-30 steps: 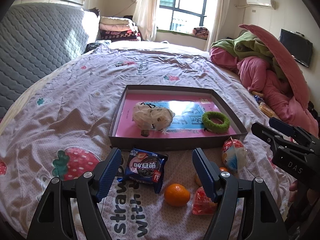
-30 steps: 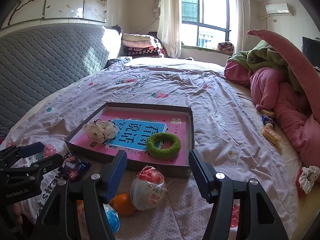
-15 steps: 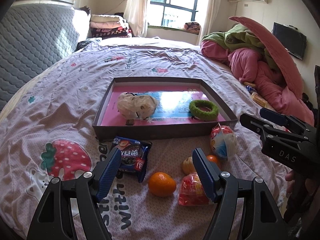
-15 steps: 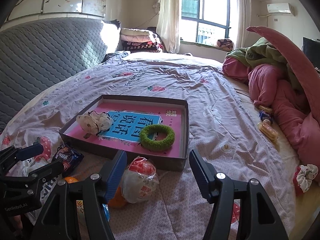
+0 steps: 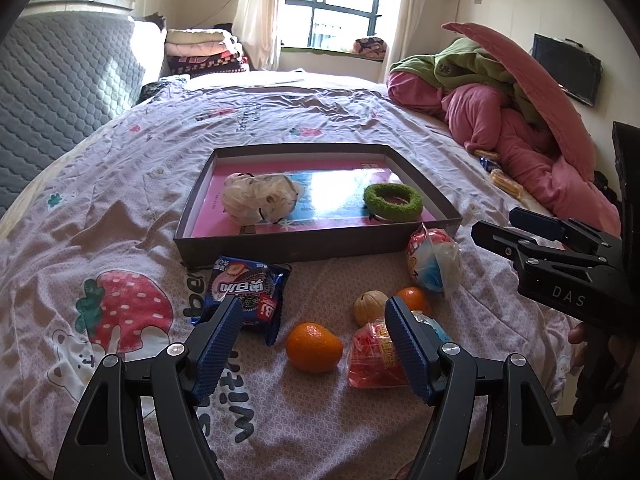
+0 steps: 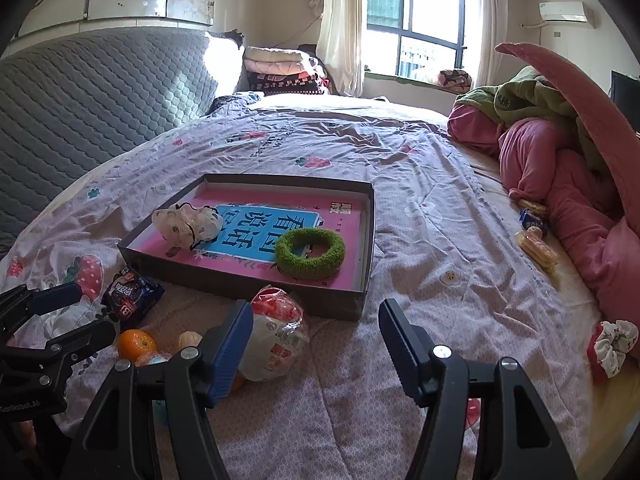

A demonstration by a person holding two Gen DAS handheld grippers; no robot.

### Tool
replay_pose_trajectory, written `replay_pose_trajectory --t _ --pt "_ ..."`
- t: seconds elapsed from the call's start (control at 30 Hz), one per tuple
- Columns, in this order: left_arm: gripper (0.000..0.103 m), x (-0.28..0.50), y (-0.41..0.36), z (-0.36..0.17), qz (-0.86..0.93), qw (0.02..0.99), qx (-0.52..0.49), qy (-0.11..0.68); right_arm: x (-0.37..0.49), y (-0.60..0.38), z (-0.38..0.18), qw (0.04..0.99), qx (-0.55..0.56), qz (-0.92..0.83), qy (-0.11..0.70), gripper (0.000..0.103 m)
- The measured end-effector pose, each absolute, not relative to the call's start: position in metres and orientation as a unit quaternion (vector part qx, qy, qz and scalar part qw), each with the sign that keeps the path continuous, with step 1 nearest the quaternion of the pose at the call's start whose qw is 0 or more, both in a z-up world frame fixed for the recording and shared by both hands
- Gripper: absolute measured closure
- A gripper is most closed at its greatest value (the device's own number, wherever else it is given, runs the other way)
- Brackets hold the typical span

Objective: Organize objects
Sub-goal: 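Move the left tool toward the red 'Egg' package while the right tool approaches the white wrapped egg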

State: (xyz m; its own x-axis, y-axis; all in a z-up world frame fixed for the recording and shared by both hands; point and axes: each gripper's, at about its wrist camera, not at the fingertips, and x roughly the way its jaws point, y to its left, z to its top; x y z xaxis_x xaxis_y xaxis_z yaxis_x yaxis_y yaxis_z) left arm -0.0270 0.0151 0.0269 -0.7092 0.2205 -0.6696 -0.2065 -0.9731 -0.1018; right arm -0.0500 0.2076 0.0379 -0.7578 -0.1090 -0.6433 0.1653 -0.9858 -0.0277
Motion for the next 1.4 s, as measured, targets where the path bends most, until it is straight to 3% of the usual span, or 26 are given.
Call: replay_pose_trajectory --t 0.9,1.4 --pt "0.028 -0.034 0.064 0.016 0.911 0.155 -0.381 -0.003 -0.057 0.213 0.032 0.067 0.353 -0.933 0.032 0.038" --pt "0.028 -0.034 0.088 0.001 0.909 0.134 -0.390 0.066 -0.070 0.202 0.029 0.096 0.366 -0.925 0.005 0.038"
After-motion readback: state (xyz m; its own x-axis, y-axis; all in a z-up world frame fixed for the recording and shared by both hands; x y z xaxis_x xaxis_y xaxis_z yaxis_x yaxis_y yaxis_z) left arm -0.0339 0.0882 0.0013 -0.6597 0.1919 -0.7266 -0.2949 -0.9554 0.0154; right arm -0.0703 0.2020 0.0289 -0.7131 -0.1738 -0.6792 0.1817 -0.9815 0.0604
